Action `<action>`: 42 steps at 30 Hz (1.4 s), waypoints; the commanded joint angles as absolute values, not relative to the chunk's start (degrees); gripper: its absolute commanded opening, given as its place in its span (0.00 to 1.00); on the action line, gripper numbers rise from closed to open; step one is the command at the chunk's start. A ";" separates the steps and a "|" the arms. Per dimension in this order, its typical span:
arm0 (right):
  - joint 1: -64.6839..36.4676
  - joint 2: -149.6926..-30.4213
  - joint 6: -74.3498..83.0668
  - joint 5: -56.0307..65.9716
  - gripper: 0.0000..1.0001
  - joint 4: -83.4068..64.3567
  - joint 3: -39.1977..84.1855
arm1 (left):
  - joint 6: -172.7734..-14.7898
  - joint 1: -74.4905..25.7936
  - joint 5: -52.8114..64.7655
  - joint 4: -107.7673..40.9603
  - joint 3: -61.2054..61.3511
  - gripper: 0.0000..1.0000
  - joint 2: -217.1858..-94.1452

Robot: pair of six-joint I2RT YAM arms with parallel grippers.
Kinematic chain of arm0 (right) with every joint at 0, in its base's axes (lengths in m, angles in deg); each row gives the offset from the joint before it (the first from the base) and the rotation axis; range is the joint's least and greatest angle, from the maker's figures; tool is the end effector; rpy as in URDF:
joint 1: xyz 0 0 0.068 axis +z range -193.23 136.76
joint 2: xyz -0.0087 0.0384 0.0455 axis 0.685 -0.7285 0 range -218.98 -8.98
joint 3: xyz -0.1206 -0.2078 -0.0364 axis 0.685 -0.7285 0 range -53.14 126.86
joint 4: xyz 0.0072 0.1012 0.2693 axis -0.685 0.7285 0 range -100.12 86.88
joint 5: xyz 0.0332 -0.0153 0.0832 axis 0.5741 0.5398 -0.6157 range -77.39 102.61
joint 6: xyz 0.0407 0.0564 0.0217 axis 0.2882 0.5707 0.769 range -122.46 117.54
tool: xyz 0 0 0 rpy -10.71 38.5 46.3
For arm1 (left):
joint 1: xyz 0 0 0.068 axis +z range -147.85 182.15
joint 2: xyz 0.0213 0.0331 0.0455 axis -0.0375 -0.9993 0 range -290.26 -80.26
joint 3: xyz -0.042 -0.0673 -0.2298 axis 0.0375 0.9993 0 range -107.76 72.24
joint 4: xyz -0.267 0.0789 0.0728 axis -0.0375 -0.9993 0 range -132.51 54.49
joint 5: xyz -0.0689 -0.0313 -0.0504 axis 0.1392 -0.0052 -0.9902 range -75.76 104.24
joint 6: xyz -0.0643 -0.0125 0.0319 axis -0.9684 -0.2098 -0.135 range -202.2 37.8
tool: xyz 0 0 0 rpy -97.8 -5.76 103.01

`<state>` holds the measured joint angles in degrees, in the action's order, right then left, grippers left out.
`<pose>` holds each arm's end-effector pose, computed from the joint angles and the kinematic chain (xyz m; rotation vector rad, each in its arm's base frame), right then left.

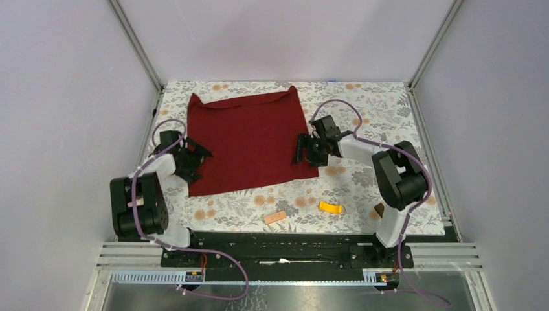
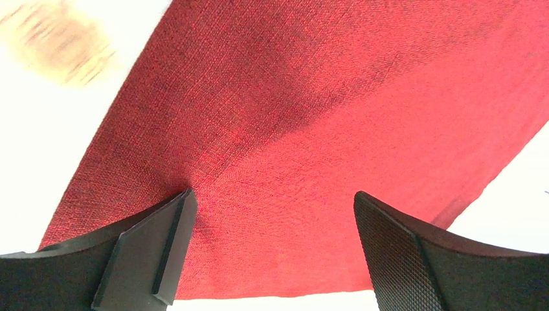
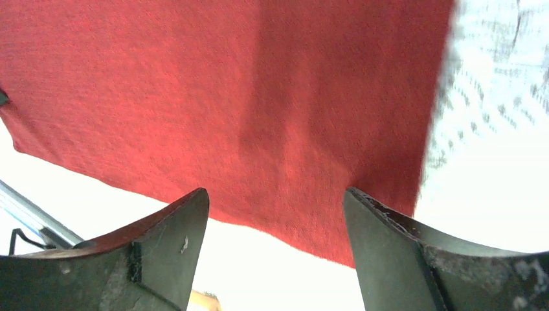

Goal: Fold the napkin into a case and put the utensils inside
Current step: Flatten out the crumpled napkin at the center of the board.

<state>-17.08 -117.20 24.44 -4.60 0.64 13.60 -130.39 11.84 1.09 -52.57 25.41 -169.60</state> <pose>0.3671 0.2003 0.0948 -0.1170 2.5842 0.7442 0.3241 0.0414 0.0918 -1.2168 2.3734 -0.5290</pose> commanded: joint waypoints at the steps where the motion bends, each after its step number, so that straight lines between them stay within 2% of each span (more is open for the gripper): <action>1: -14.98 -108.22 28.30 -4.61 0.83 -0.80 2.32 | -131.86 14.84 4.95 -64.17 35.08 0.98 -160.05; 5: -13.66 -98.87 31.02 -6.72 0.84 -3.29 -5.04 | -128.14 15.50 1.93 -66.02 37.02 0.99 -149.26; 9: -13.66 -97.96 28.37 -4.99 0.86 -4.37 3.57 | -123.91 15.54 -0.10 -62.94 30.78 0.99 -145.86; 14: -14.33 -111.79 27.61 -3.72 0.90 -3.93 23.82 | -125.61 15.54 -6.47 -49.55 21.11 0.99 -154.39; 19: -15.94 -126.57 35.50 -7.10 1.00 -14.61 38.32 | -134.13 15.64 -7.04 -29.48 18.65 0.99 -163.66; 27: -16.95 -149.13 45.26 -6.89 1.00 -19.98 62.02 | -143.98 16.05 -7.30 -8.77 16.02 0.99 -181.67; 36: -17.13 -163.30 44.86 -2.53 1.00 -19.62 79.21 | -147.52 16.28 -6.43 3.69 11.19 0.99 -194.18; 42: -17.23 -171.69 45.22 -1.75 0.97 -26.42 88.34 | -148.70 16.56 -9.28 6.32 -0.19 0.99 -204.98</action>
